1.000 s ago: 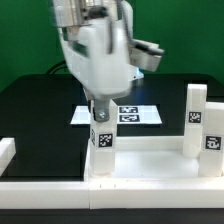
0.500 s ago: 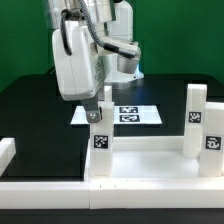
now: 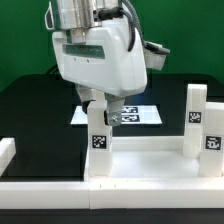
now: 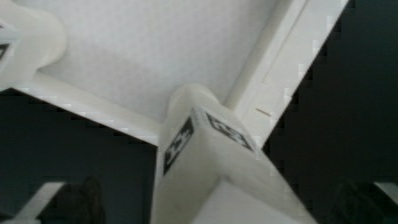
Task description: Assemble desk
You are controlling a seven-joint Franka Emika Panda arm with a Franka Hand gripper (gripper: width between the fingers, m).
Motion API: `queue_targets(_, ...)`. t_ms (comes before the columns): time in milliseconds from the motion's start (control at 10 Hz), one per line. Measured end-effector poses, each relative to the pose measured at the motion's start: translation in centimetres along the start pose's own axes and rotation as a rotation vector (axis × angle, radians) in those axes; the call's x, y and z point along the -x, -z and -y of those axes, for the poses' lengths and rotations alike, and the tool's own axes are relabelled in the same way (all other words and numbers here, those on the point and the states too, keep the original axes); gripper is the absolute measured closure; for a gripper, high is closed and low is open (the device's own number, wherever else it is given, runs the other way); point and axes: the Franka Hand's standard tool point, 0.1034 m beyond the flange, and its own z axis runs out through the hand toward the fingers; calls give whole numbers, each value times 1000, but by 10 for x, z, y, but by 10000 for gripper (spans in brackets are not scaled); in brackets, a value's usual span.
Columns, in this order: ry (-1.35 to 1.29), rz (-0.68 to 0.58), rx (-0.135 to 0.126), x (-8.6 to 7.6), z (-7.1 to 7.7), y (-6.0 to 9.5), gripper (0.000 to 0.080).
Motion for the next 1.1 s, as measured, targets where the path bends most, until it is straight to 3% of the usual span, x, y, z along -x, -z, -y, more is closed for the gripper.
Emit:
queue_targets(100, 137, -7, 9, 0, 0, 0, 151)
queue_targets(200, 375, -33, 35, 0, 2, 1, 151)
queue_targets(400, 639, -47, 32, -3, 0, -2, 150)
queue_targets(500, 593, -48, 31, -2, 1, -2, 150)
queue_targets(600, 574, -48, 30, -2, 1, -2, 307)
queue_targets(700, 542, -48, 29, -2, 1, -2, 307)
queue_targets(800, 477, -48, 28, -2, 0, -3, 489)
queue_targets(1100, 136, -58, 24, -3, -1, -3, 514)
